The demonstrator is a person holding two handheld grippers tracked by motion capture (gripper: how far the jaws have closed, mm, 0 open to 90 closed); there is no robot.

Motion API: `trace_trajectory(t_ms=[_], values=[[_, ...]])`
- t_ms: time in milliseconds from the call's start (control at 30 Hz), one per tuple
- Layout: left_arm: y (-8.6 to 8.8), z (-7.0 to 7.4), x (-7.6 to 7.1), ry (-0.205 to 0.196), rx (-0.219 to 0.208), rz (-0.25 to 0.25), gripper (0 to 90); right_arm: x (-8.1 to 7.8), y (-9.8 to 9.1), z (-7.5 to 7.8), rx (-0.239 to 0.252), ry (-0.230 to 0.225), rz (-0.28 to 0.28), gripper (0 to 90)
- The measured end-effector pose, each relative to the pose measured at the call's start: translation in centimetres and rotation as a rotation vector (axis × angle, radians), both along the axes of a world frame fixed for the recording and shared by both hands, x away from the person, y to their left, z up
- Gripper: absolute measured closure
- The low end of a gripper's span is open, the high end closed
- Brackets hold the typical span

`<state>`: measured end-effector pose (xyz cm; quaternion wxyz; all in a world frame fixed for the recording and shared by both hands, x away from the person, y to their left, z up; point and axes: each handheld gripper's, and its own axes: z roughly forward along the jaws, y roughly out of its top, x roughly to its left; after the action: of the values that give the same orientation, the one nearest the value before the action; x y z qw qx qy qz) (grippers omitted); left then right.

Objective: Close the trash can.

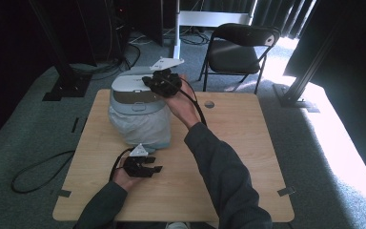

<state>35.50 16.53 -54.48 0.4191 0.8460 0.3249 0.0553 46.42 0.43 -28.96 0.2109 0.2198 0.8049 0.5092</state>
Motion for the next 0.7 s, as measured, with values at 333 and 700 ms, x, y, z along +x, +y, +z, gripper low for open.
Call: trace_trajectory(t_ms=[333,700], values=[[0.0,0.0,0.0,-0.002,0.000,-0.001,44.5,-0.8,0.8,-0.7,-0.026,0.011,0.051,90.0],[0.0,0.0,0.0,-0.002,0.000,-0.001,44.5,-1.1,1.5,-1.5,-0.064,0.026,0.088,90.0]])
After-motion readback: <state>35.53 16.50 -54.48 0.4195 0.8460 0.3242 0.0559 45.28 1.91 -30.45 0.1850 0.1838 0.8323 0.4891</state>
